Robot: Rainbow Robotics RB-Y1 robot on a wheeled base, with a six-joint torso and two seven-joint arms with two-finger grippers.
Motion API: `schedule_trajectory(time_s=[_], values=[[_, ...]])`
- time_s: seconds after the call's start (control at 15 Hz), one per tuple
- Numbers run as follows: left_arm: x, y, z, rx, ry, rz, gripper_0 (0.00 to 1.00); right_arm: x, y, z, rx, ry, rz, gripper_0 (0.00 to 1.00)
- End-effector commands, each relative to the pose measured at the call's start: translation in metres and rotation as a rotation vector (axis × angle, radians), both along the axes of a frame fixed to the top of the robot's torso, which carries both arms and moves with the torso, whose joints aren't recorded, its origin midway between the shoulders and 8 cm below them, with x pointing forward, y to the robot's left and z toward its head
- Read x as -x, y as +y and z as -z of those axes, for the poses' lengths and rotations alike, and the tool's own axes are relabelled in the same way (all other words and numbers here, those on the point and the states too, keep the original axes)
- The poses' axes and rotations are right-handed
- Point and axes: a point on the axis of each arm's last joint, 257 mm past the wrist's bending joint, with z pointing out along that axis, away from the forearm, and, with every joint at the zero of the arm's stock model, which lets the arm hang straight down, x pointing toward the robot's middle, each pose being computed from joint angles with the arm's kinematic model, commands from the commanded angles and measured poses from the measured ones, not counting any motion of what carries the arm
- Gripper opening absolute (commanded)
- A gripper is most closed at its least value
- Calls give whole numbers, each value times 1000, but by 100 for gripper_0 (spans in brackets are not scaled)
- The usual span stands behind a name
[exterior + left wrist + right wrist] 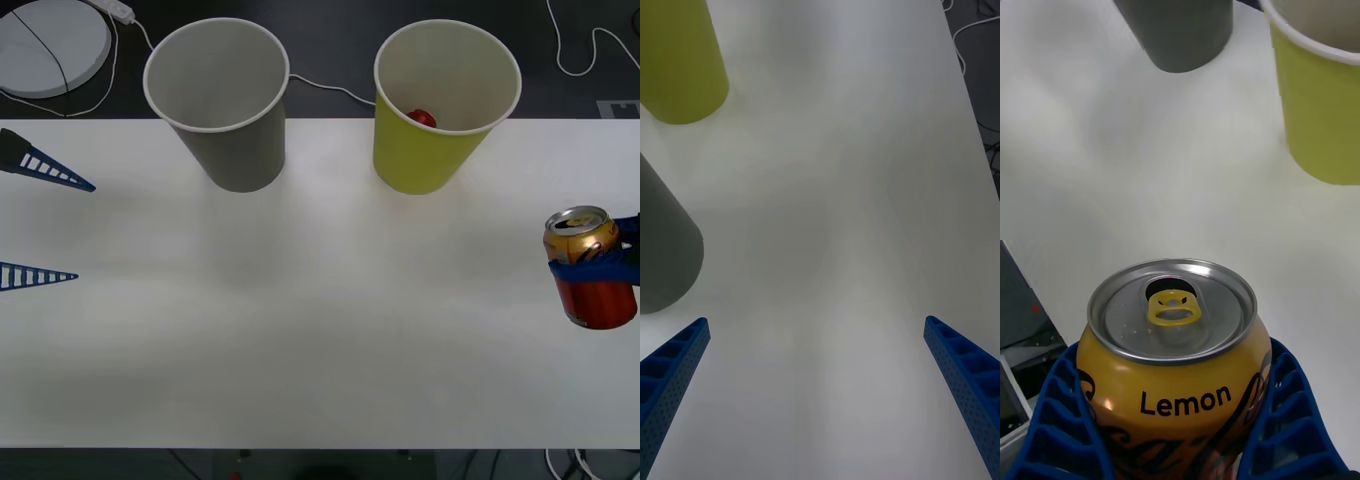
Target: Put the can into the green bin and the plastic bottle into the gray bin
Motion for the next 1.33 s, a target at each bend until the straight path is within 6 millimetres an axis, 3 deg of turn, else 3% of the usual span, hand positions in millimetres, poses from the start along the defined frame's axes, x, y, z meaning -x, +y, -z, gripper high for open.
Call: schedule_trajectory(time_s=[0.07,0.27,0.6,0.8,1.33], values=[[0,0,0,0,0,0,100,-14,-11,-19,40,23,66,0],[0,0,0,0,0,0,100,-35,-25,-43,103,48,62,0],[0,0,0,0,0,0,100,-75,-32,-87,168,67,62,0],[0,0,0,0,0,0,100,-105,-21,-109,186,63,56,0],[0,0,0,0,0,0,100,-183,24,-138,273,56,50,0]])
